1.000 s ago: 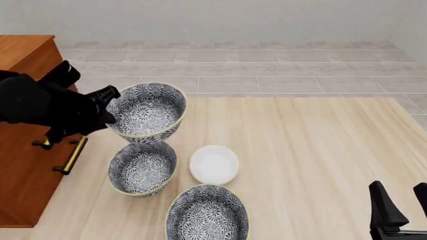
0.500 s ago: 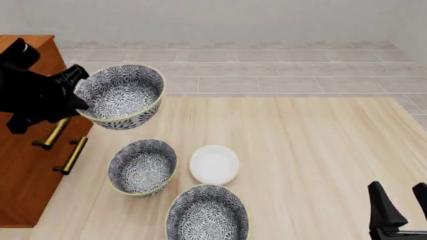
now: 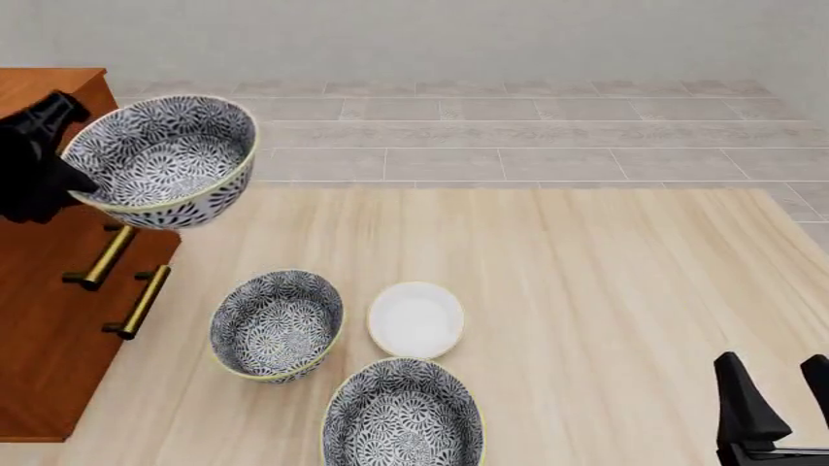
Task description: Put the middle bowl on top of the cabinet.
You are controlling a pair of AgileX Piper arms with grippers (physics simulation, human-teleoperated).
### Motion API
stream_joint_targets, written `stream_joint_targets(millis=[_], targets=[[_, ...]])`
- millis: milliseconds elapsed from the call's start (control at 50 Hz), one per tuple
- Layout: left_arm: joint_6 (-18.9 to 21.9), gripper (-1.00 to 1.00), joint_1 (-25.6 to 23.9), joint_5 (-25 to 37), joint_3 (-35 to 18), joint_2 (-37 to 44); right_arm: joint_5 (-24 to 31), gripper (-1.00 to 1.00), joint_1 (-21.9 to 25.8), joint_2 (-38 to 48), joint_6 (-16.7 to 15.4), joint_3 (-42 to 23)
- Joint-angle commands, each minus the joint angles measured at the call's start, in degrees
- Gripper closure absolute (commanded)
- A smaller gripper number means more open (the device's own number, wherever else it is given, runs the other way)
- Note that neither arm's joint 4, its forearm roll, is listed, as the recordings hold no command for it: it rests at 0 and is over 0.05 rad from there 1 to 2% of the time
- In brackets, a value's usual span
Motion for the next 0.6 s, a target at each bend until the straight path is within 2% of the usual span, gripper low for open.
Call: stream_joint_targets(millis=[20, 40, 80, 220, 260, 320, 400, 600], targets=[[-0.3, 1.00, 4.5, 2.4, -2.6, -1.2, -0.1, -1.00, -0.1, 0.0, 0.1, 0.0], [-1.4, 1.00, 2.3, 1.7, -2.8, -1.1, -0.1, -1.00, -0.1, 0.0, 0.0, 0.0], [-1.2, 1.00, 3.7, 2.6, -2.7, -1.2, -0.1, -1.00, 0.0, 0.0, 0.0, 0.0], [-2.3, 1.00, 3.3, 2.4, -3.0, -1.1, -0.1, -1.00, -0.1, 0.0, 0.0, 0.0], [-1.6, 1.00, 5.4, 3.0, -3.4, -1.2, -0.1, -1.00, -0.1, 0.0, -0.1, 0.0], [-2.8, 1.00, 4.7, 3.0, -4.1, -1.0, -0.1, -1.00, -0.1, 0.0, 0.0, 0.0], [-2.5, 1.00, 6.9, 3.8, -5.1, -0.7, -0.1, -1.00, -0.4, 0.0, 0.1, 0.0], [-4.3, 1.00, 9.1, 4.8, -7.5, -0.5, -0.1, -1.00, -0.5, 0.0, 0.2, 0.0]])
